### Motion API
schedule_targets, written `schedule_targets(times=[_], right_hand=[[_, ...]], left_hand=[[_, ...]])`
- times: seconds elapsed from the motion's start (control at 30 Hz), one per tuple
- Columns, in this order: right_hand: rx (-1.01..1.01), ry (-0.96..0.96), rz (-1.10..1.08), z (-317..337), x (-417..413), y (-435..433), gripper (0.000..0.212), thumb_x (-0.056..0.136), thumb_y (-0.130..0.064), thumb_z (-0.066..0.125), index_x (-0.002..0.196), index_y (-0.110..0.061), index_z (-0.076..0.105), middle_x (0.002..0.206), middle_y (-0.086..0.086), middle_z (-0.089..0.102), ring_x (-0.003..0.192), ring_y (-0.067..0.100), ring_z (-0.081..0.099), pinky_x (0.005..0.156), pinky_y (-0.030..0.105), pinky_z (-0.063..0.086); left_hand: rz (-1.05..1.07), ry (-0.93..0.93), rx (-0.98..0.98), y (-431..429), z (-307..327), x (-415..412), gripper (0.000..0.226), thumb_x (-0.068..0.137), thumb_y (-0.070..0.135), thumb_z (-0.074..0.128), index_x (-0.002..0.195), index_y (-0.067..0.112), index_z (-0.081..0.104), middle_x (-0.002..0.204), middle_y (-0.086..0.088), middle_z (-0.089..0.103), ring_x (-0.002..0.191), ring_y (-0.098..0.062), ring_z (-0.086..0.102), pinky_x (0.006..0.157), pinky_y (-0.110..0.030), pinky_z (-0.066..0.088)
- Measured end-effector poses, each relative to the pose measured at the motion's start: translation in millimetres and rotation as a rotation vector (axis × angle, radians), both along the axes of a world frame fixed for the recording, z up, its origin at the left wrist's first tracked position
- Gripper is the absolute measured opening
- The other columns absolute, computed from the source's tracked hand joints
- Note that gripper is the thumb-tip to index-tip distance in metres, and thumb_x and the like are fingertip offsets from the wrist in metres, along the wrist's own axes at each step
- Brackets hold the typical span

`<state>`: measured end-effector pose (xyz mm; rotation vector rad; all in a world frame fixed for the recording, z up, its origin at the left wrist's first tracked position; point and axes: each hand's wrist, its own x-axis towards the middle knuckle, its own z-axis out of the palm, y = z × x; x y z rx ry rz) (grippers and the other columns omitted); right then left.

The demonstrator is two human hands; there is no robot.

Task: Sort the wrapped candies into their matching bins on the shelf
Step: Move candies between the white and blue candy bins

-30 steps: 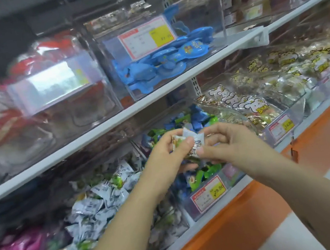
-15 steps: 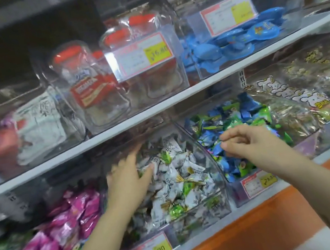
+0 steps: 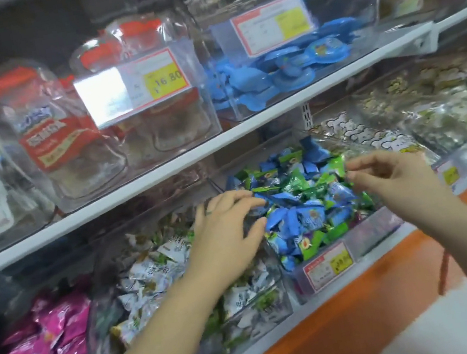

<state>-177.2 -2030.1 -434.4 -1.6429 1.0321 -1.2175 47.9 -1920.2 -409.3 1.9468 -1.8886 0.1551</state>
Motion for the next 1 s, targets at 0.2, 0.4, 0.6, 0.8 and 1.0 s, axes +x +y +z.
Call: schedule_targets(times=[0.2,0.4,0.6,0.8,1.0], right_hand=[[-0.016,0.034,-0.171,-11.7,-50.5,-25.8,0.019,0.087,-0.008,0.063,0.083,-0.027,0.067,0.084,0.006,0.070,0.073,0.023,0.063,0.069,0.020,0.049],[0.029,0.208,-0.099,-22.6,-62.0,-37.3,0.028,0.089,-0.015,0.061,0.117,-0.018,0.063,0.114,-0.002,0.057,0.093,0.017,0.055,0.070,0.002,0.036],[0.084,0.274,-0.002,-23.1,-61.2,-36.7,0.034,0.094,-0.020,0.054,0.127,-0.025,0.057,0.124,-0.009,0.052,0.117,0.009,0.046,0.083,0.017,0.029],[0.095,0.256,0.006,-24.7,-61.0,-37.2,0.032,0.093,-0.024,0.055,0.125,-0.026,0.058,0.125,-0.007,0.055,0.097,0.010,0.046,0.086,0.023,0.035],[0.117,0.250,0.030,-22.0,-62.5,-33.8,0.030,0.093,-0.026,0.056,0.124,-0.025,0.059,0.110,-0.016,0.052,0.111,0.009,0.048,0.088,0.022,0.032]], left_hand=[[-0.185,-0.101,0.049,-56.6,2.6,-43.6,0.031,0.095,0.042,0.047,0.125,0.038,0.054,0.138,0.017,0.040,0.135,-0.008,0.026,0.116,-0.043,0.009],[-0.282,-0.114,0.140,-107.3,2.2,-72.4,0.029,0.095,0.039,0.049,0.124,0.037,0.055,0.135,0.015,0.046,0.132,-0.010,0.034,0.115,-0.042,0.016],[-0.205,-0.378,0.509,-140.5,-5.5,-80.0,0.048,0.093,0.058,0.041,0.139,0.050,0.034,0.157,0.012,0.017,0.146,-0.020,0.000,0.114,-0.056,0.001],[-0.260,-0.332,0.639,-132.9,-7.0,-66.9,0.034,0.093,0.057,0.041,0.125,0.050,0.049,0.149,0.018,0.029,0.141,-0.011,0.019,0.114,-0.052,0.016],[-0.270,-0.373,0.656,-94.4,1.2,-41.7,0.071,0.071,0.089,0.017,0.126,0.054,0.045,0.147,0.026,0.028,0.142,-0.002,0.009,0.118,-0.044,0.007]])
